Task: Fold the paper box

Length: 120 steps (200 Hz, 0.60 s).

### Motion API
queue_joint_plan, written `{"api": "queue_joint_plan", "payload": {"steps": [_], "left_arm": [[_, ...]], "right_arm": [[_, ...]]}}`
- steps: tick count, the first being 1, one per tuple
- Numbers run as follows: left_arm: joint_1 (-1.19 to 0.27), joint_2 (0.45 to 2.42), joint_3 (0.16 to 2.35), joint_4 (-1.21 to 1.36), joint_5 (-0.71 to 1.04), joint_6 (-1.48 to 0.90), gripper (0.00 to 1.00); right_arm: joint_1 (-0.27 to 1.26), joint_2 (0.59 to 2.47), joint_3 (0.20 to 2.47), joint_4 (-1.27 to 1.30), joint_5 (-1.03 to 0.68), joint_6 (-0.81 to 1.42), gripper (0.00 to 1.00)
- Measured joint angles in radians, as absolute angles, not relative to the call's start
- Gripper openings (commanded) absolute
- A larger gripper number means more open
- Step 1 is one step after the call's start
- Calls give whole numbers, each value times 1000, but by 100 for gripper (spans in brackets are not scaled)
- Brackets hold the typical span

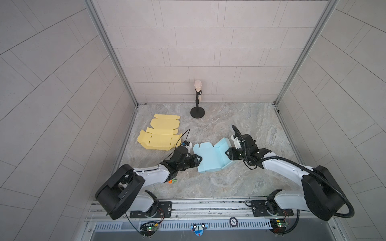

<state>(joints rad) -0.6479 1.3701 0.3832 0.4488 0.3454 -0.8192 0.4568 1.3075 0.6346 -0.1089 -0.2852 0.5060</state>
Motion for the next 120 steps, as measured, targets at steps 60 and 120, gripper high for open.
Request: {"api": "queue_joint_plan", "payload": {"steps": [60, 120], "left_arm": [[-648, 1372, 395, 459, 345, -835, 19], [-648, 1369, 428, 447, 345, -833, 6]], "right_arm": [[457, 1259, 627, -113, -288, 498, 62], [457, 1195, 577, -138, -289, 486, 75]]}}
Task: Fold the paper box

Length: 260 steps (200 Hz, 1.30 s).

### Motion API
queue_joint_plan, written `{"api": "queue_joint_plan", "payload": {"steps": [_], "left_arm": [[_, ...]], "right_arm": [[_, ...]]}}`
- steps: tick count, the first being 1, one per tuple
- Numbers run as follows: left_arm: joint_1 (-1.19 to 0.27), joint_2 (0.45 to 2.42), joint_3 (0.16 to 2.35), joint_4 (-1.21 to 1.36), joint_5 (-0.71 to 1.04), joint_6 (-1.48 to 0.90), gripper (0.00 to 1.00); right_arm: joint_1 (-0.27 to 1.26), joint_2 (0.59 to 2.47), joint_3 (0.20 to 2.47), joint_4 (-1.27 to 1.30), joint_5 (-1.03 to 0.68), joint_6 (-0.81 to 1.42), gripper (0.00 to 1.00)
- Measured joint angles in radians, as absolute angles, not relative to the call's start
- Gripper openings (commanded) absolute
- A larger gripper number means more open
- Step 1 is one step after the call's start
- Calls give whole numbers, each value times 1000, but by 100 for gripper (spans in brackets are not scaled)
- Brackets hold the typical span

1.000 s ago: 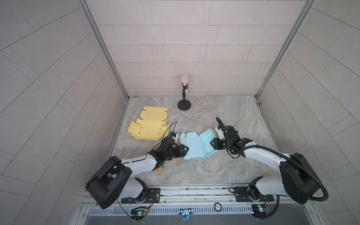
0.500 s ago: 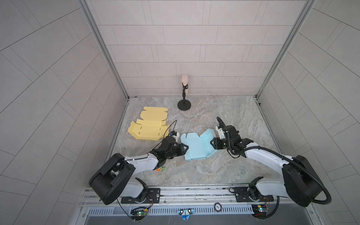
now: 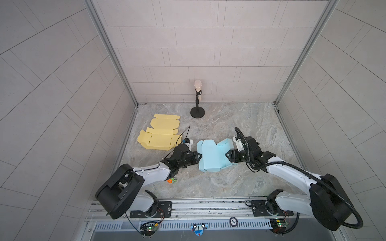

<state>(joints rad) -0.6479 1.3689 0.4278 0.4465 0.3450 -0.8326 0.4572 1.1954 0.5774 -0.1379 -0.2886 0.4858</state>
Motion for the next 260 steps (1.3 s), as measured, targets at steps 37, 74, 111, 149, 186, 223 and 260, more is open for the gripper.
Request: {"api": "queue_joint_plan", "payload": {"steps": [37, 74, 111, 149, 186, 223, 260], "left_arm": [[-645, 1344, 456, 379, 348, -799, 2], [-635, 1284, 536, 203, 347, -711, 1], [-634, 1229, 699, -44, 328, -566, 1], [-634, 1209, 844, -263, 337, -421, 1], [-636, 1205, 961, -471, 352, -282, 0], [-661, 1205, 1070, -620, 353, -169, 0], [-675, 1238, 1178, -731, 352, -73, 0]], "right_arm": [[461, 1089, 564, -147, -290, 467, 83], [473, 937, 548, -153, -287, 430, 91], [496, 847, 513, -142, -285, 411, 92], [516, 788, 473, -106, -281, 397, 93], [564, 751, 432, 18, -297, 359, 96], [589, 848, 448, 179, -337, 284, 94], [588, 1003, 526, 237, -398, 164, 91]]}}
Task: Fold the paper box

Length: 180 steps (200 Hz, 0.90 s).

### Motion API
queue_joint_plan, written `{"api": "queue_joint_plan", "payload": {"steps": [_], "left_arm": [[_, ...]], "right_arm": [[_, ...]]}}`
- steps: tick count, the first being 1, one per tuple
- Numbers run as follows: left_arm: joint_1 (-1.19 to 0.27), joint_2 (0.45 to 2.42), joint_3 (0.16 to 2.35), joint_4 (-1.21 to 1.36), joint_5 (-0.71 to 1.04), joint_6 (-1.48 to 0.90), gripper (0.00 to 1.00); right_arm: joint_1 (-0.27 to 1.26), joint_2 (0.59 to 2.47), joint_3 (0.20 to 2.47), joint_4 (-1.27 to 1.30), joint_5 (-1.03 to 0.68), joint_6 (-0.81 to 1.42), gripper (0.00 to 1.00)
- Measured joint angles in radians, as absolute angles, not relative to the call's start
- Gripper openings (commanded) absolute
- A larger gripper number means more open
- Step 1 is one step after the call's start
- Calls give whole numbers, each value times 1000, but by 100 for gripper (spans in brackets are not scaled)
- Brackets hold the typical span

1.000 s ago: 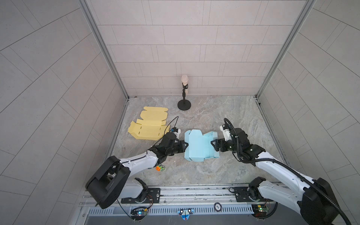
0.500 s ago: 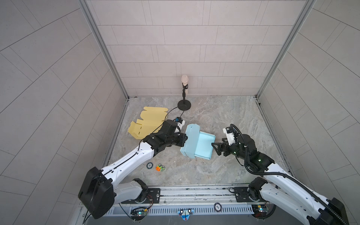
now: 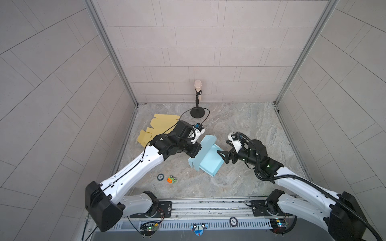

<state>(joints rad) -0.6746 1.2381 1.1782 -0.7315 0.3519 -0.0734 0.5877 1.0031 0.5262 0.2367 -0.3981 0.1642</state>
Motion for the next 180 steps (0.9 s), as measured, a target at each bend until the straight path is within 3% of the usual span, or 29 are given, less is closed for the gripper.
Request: {"api": "queue_joint_plan", "payload": {"steps": [58, 123, 150, 180], "left_arm": [[-685, 1274, 1261, -855, 352, 51, 0], [-709, 1297, 1303, -912, 359, 131, 0], [-710, 1303, 1306, -917, 358, 140, 0], [-710, 1313, 1307, -932, 345, 140, 0]], "right_arm": [[565, 1108, 624, 265, -497, 55, 82], [565, 1198, 678, 266, -617, 19, 61], [566, 1224, 690, 265, -648, 9, 44], [569, 1233, 693, 255, -662, 0, 33]]}}
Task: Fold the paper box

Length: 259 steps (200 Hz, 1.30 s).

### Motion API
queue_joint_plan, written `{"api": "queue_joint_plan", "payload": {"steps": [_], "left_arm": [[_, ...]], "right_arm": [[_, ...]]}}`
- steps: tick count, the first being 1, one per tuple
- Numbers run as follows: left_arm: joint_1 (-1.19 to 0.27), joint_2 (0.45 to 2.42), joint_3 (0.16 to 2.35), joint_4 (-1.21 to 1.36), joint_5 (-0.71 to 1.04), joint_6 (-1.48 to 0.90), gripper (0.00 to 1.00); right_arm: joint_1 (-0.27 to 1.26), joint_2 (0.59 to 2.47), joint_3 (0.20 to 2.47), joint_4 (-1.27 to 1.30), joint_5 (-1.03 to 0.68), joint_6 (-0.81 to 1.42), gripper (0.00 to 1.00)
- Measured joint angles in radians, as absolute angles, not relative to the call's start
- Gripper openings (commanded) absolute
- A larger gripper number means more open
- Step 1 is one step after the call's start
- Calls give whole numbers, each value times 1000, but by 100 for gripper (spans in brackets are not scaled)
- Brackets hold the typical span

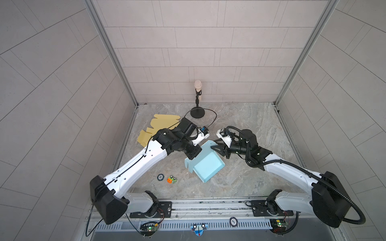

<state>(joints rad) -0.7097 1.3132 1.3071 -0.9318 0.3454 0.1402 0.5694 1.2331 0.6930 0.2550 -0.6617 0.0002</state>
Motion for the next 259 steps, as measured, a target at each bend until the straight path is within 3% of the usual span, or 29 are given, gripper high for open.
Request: {"api": "queue_joint_plan", "payload": {"steps": [98, 129, 158, 190, 227, 259], "left_arm": [[-710, 1321, 1308, -934, 305, 139, 0], [-710, 1321, 1308, -931, 290, 134, 15], [-710, 1320, 1307, -891, 260, 89, 44], [-692, 1279, 1249, -796, 241, 27, 67], [-627, 1148, 1081, -658, 237, -75, 77], [-590, 1036, 908, -515, 247, -165, 78]], "right_arm": [[594, 1256, 728, 183, -643, -46, 9], [601, 1257, 730, 175, -621, -60, 4], [602, 1257, 711, 182, -566, -55, 0], [601, 1248, 669, 192, -501, -43, 0], [601, 1197, 620, 207, -430, -23, 0], [598, 1159, 579, 220, -389, -3, 0]]}}
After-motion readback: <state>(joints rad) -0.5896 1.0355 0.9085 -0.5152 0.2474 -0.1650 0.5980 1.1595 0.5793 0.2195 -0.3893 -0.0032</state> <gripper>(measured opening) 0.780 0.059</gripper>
